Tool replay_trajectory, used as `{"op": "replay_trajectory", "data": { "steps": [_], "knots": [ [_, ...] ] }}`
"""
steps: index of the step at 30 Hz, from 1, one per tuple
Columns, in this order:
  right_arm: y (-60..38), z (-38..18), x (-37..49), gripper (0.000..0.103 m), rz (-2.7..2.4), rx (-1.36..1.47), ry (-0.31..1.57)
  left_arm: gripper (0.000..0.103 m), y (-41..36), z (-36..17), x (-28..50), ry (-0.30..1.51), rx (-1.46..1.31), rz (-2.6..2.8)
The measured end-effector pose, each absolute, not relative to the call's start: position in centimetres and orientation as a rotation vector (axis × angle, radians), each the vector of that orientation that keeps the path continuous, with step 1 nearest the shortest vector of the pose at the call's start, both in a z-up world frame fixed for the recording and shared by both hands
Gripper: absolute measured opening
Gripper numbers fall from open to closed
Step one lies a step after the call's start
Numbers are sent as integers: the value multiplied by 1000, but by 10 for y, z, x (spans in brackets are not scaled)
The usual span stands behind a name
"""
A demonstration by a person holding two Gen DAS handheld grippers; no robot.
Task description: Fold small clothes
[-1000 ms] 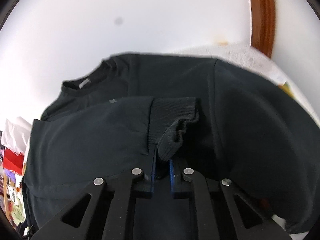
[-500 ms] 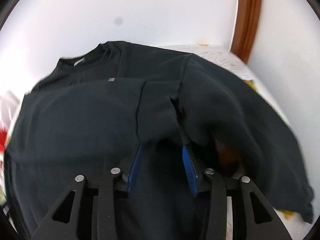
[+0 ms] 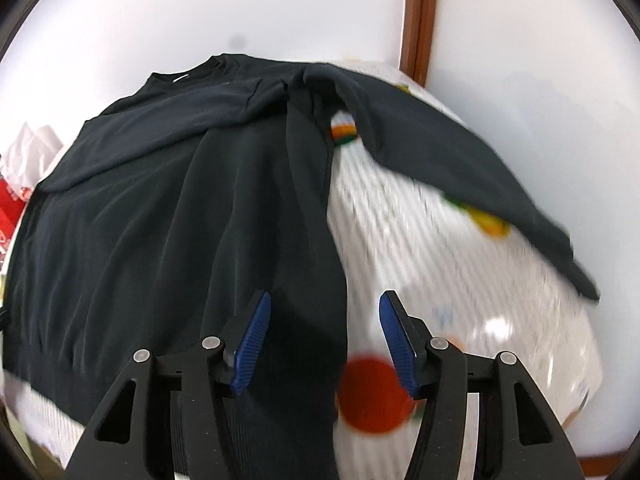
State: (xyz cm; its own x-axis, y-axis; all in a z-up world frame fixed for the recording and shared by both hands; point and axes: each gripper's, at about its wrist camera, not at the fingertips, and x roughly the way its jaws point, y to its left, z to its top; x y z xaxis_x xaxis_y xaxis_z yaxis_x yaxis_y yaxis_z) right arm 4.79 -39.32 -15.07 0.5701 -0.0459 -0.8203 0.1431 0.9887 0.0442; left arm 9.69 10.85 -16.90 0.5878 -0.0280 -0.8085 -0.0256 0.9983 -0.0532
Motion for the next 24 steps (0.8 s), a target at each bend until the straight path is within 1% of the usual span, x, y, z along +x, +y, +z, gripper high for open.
{"op": "replay_trajectory", "data": {
  "steps": [1,2,3,4,5,7,10,15,18,21,22,23,24],
  "knots": [
    [-392,-154,42,56,-111,112,957,37,108,-168,93,937,-65,-5],
    [-390,-157,36,50,-113,109,951,28,108,-168,90,933,-72,-12],
    [-387,-159,30,43,-109,107,940,20,107,-168,87,929,-80,-21],
    [-385,-162,27,18,-98,106,935,17,106,-167,85,925,-84,-22],
    [-381,-165,25,9,-76,106,940,11,105,-167,84,922,-84,-16],
    [-376,-166,21,9,-80,86,923,6,104,-166,80,918,-86,9],
    [-373,-164,14,8,-74,79,910,5,109,-165,73,924,-105,16],
    [-370,-162,3,8,-58,54,909,5,110,-164,58,931,-86,4],
    [-368,-160,8,11,-58,49,908,8,104,-159,56,926,-55,12],
    [-375,-150,18,17,-46,53,888,11,100,-150,60,922,-47,11],
    [-376,-147,26,27,-56,51,879,13,99,-147,61,918,-39,18],
    [-380,-143,29,45,-73,48,864,20,97,-144,64,914,-32,27],
    [-388,-136,35,52,-97,40,840,29,95,-140,70,907,-22,40]
  ]
}}
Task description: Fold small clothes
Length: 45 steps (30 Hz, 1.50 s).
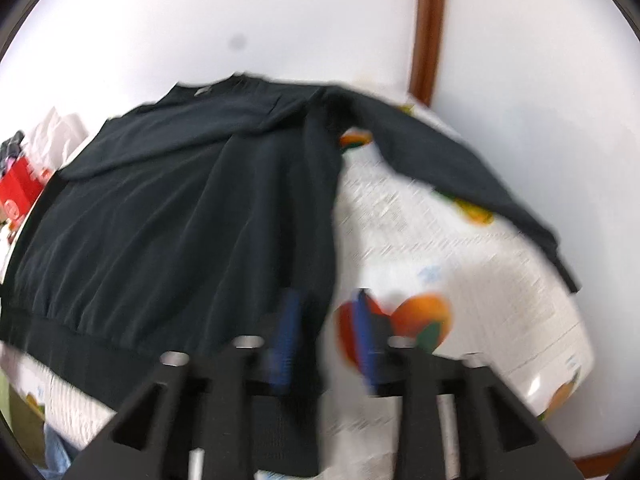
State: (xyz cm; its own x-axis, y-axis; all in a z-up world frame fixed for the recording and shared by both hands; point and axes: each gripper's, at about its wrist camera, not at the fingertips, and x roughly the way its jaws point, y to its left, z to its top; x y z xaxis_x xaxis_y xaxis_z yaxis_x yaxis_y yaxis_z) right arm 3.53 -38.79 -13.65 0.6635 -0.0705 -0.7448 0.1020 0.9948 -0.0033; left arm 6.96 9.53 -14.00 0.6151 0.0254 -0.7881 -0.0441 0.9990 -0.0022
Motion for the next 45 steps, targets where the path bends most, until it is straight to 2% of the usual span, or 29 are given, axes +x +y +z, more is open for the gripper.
{"op": "replay_trajectory", "data": {
  "steps": [1,2,3,15,22,29,30,31,34,36,38,45],
  "knots": [
    [-394,-132,38,64,-125,31,815,33,94,-138,72,902,-18,47],
    [-401,-128,43,68,-151,23,800,39,93,-136,76,895,-15,51],
    [-410,-125,50,69,-184,12,787,41,90,-133,82,890,-13,53],
    [-524,-147,137,73,-374,20,889,45,62,-130,154,930,16,54],
    [-533,-179,166,73,-351,-7,968,48,64,-138,182,982,-43,29],
    [-529,-187,185,73,-342,-6,937,48,72,-149,197,1022,-41,72],
    [-528,-187,187,72,-342,-8,931,48,72,-149,198,1021,-30,83],
    [-528,-187,188,65,-339,-8,927,48,72,-148,198,1018,-19,91],
    [-524,-187,193,39,-317,-7,919,48,72,-145,198,1013,-16,90],
    [-521,-188,198,32,-329,-29,920,48,73,-143,197,1008,-5,97],
    [-516,-187,199,17,-348,-53,921,48,74,-141,197,1005,-4,96],
    [-516,-180,203,11,-397,-35,896,48,82,-132,196,994,-17,85]
  ]
}}
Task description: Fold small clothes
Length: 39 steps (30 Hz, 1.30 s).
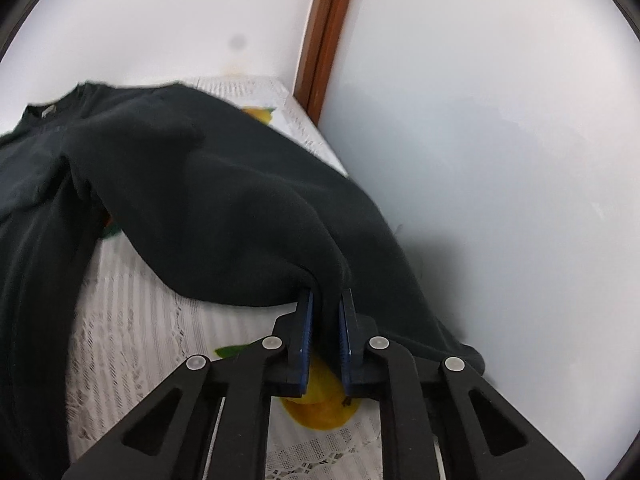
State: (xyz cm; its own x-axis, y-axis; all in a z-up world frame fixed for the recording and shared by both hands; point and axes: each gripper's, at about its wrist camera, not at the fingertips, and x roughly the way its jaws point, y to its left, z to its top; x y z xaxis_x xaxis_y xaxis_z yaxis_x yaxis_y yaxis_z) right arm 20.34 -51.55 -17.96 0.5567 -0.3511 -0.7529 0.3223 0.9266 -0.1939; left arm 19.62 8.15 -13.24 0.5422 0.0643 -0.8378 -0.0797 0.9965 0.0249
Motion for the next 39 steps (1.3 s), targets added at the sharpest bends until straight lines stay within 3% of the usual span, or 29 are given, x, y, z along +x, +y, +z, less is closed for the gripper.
{"op": "replay_trajectory", "data": {
  "steps": [16,27,32,39],
  "knots": [
    [-462,-63,201,11,-293,24,647,60,111,-152,183,1011,-44,118],
    [-351,29,237,11,-29,27,458,62,121,-163,178,1018,-88,107],
    [-278,16,272,11,103,-3,490,64,124,-164,176,1016,-95,104],
    [-209,-84,332,13,165,-27,687,65,128,-163,176,1017,-93,96]
  ]
}}
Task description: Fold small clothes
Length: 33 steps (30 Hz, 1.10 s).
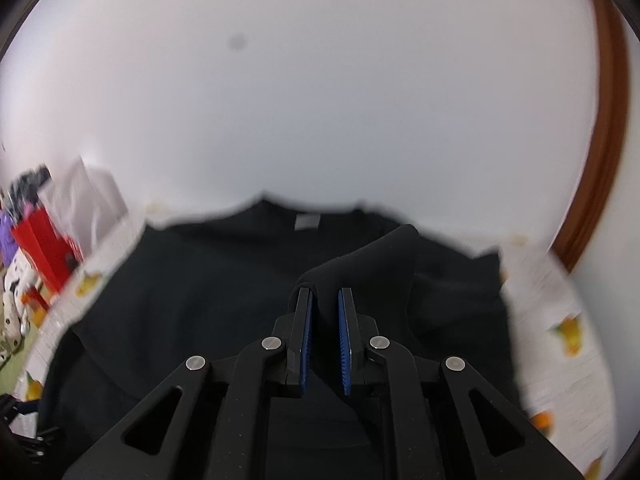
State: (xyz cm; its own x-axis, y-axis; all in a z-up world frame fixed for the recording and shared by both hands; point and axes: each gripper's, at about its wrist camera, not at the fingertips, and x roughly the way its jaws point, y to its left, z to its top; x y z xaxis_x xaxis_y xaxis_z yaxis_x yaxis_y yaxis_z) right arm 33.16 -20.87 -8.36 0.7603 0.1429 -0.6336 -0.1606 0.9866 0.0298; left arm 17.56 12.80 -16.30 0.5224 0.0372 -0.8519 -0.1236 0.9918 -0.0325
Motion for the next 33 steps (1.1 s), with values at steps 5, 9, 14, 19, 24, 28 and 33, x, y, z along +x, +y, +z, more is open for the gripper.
{"op": "replay_trajectory", "data": {
  "steps": [5,9,14,19,24,28,33],
  "knots": [
    [-207,-123,336,45,192,-15,808,65,128,-162,174,1016,-86,91],
    [-229,-115,301,64,188,-66,774,65,125,-162,173,1007,-92,72],
    [-282,-103,266,69,82,-64,759,65,123,-164,171,1001,-101,70],
    [-336,-121,265,69,-28,11,827,67,122,-165,173,993,-95,74],
    [-345,-135,272,63,10,81,836,68,120,-165,177,992,-91,81],
    [-330,-132,276,61,35,25,797,68,118,-165,177,995,-88,87],
    [-323,-144,297,51,4,-22,845,68,119,-165,175,997,-92,90]
  ]
}}
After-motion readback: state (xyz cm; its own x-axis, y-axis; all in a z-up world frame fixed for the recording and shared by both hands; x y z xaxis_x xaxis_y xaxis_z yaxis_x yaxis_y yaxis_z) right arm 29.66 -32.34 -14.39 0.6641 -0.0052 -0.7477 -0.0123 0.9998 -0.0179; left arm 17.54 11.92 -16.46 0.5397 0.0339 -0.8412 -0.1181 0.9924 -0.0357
